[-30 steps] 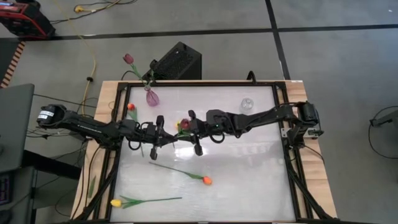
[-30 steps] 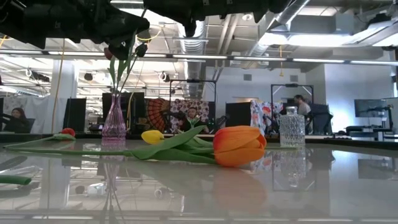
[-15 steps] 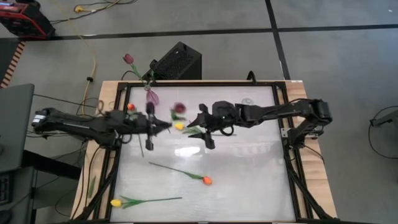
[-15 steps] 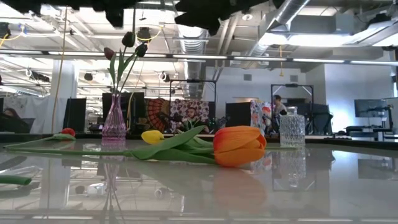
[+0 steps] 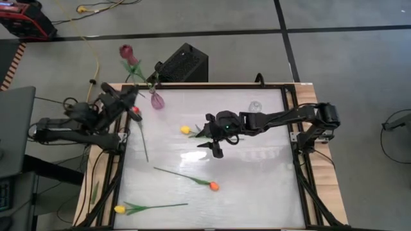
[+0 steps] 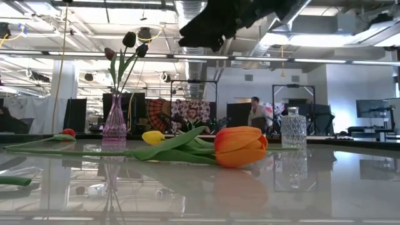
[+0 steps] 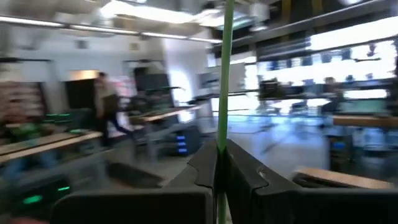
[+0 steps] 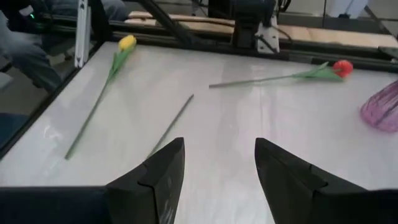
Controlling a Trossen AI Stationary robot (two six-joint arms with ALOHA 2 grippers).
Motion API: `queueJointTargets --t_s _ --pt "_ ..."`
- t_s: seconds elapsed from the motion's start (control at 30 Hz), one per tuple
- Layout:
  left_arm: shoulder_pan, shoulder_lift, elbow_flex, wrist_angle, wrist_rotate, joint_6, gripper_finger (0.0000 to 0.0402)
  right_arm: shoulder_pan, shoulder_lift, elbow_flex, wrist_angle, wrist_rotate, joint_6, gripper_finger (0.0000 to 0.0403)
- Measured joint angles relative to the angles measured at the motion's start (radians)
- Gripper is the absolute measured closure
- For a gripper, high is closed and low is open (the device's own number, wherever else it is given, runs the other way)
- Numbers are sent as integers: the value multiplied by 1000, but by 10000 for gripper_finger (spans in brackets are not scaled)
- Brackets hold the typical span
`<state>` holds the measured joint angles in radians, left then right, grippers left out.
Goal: Sort flowers into vase by color
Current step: Put the red tulip into the violet vase
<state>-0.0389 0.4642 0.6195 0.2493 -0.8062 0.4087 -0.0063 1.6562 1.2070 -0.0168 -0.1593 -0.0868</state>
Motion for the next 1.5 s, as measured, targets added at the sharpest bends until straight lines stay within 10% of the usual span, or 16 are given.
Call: queueJointTargets --t_s 0.3,0.83,1.5 --pt "260 23 1 9 14 -35 401 -1 0 -29 69 1 11 184" --pt "952 273 0 1 632 -354 401 6 0 -118 143 2 79 184" --pt "1015 228 -194 87 714 -447 401 6 0 -154 154 2 79 184"
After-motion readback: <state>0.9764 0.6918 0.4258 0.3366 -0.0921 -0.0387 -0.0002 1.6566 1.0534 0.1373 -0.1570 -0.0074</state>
